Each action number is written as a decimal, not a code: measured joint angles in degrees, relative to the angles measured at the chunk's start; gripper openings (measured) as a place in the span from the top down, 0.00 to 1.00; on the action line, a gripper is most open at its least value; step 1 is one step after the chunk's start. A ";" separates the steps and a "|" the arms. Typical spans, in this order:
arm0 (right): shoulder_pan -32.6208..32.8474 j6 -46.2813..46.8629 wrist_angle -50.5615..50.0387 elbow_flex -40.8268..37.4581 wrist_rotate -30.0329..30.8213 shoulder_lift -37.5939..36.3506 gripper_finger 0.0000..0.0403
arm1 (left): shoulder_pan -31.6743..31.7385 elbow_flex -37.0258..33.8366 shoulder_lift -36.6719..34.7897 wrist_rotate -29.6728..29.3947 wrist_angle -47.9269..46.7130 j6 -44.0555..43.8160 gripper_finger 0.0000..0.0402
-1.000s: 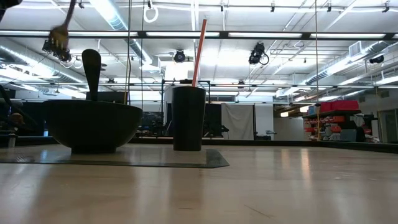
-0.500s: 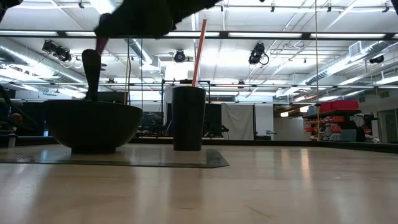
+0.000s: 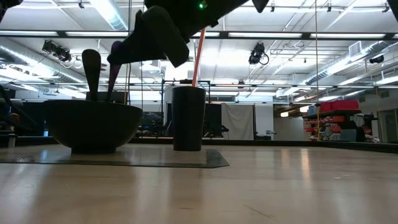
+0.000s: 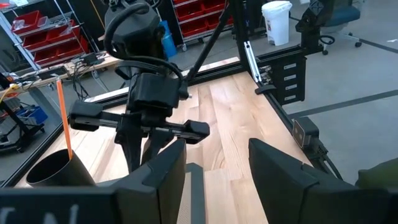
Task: Pick & Place Utensil
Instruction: Put the blue fork into the black bowl, then return to Home Position
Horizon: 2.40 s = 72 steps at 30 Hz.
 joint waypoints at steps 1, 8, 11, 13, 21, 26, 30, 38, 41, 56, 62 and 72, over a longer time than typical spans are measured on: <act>-0.11 0.00 0.01 0.00 -0.09 0.00 0.98 | 0.00 0.00 0.00 0.00 0.02 0.00 0.55; -0.89 1.99 0.26 0.02 -0.85 0.00 0.98 | 0.00 0.00 0.02 0.02 0.02 0.00 0.55; -1.38 2.02 0.26 0.04 -2.95 0.00 0.98 | 0.00 0.00 0.02 0.02 0.02 0.00 0.55; -1.51 2.88 0.34 0.09 -3.24 0.00 0.97 | 0.00 0.00 0.02 0.04 0.02 0.00 0.55; -1.55 3.21 0.12 0.09 -3.41 0.00 0.90 | 0.00 0.00 0.02 0.04 0.02 -0.01 0.55; -1.55 3.08 0.13 0.09 -3.39 0.00 0.83 | 0.00 0.00 0.02 0.04 0.02 -0.02 0.55; -1.54 3.04 0.13 0.09 -3.37 0.00 0.80 | 0.00 0.00 0.02 0.04 0.02 -0.02 0.55; -0.96 3.30 -1.52 0.09 -3.37 0.02 0.75 | 0.00 0.00 0.02 0.07 0.02 -0.02 0.55; -0.85 4.48 -2.08 0.09 -3.40 0.02 0.74 | 0.00 0.00 0.02 0.07 0.02 -0.02 0.55; 0.43 6.01 -2.36 0.09 -4.80 0.02 0.65 | -0.01 0.00 0.02 0.07 0.03 -0.04 0.55; 1.78 5.99 -2.27 0.09 -2.60 -0.03 0.58 | 0.00 0.00 0.02 0.07 0.04 -0.04 0.55; 8.79 3.45 3.41 -0.02 0.24 -5.25 0.52 | -0.02 0.00 0.02 0.07 0.04 -0.02 0.55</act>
